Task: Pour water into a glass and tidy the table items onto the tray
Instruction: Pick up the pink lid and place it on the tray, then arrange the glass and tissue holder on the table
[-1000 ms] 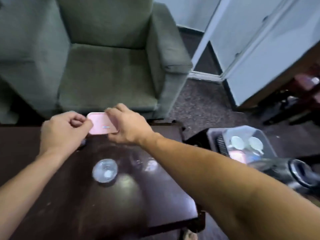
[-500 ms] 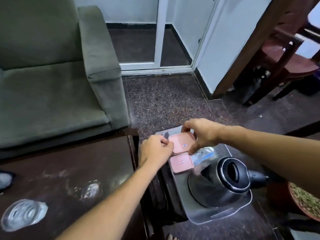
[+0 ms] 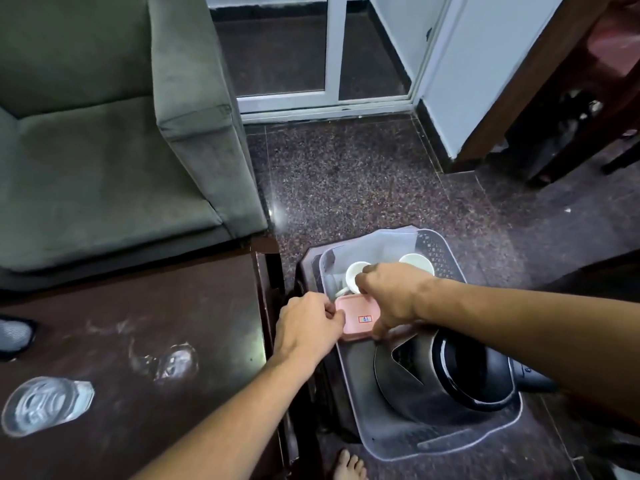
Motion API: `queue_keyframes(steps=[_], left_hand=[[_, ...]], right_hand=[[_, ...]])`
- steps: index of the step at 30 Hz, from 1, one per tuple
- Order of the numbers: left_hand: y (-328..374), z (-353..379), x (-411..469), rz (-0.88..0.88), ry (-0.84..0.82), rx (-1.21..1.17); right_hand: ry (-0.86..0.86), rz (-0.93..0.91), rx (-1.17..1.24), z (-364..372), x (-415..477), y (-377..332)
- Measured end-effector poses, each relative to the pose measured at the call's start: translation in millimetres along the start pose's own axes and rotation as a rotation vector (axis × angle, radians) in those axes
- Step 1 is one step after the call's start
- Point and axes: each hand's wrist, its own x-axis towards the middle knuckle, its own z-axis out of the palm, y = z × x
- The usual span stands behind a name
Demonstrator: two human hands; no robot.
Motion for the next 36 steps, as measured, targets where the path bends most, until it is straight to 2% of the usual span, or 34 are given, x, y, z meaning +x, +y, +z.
queue_keyframes(steps=[6, 12, 18, 21, 23, 28, 32, 36], left_hand=[[2, 5, -1, 0.022, 0.073, 0.105], [3, 10, -5, 0.018, 0.104, 0.092], [4, 5, -9, 0.005, 0.092, 0.093], [-1, -14, -8, 0.035, 0.221, 0.055], [-12, -36, -10, 0.049, 0.321, -0.001], [-82, -103, -15, -0.063, 0.533, -0.128], [-175, -156, -35, -0.212, 0.739, -0.185], [-287, -196, -58, -0.344, 0.775, -0.149]], right_hand=[[0.025, 0.01, -0.1, 1, -2, -7], [0.025, 0.025, -0.187, 0, -5, -17], [-0.092, 0.096, -0.24, -20, -9, -33], [-0.109, 0.146, -0.279, -48, -8, -46], [-0.022, 0.158, -0.292, -71, -5, -64], [0.305, 0.051, -0.005, -107, 18, -161], [0.378, -0.145, 0.222, -104, 52, -278], [0.364, -0.233, 0.375, -87, 93, -388]])
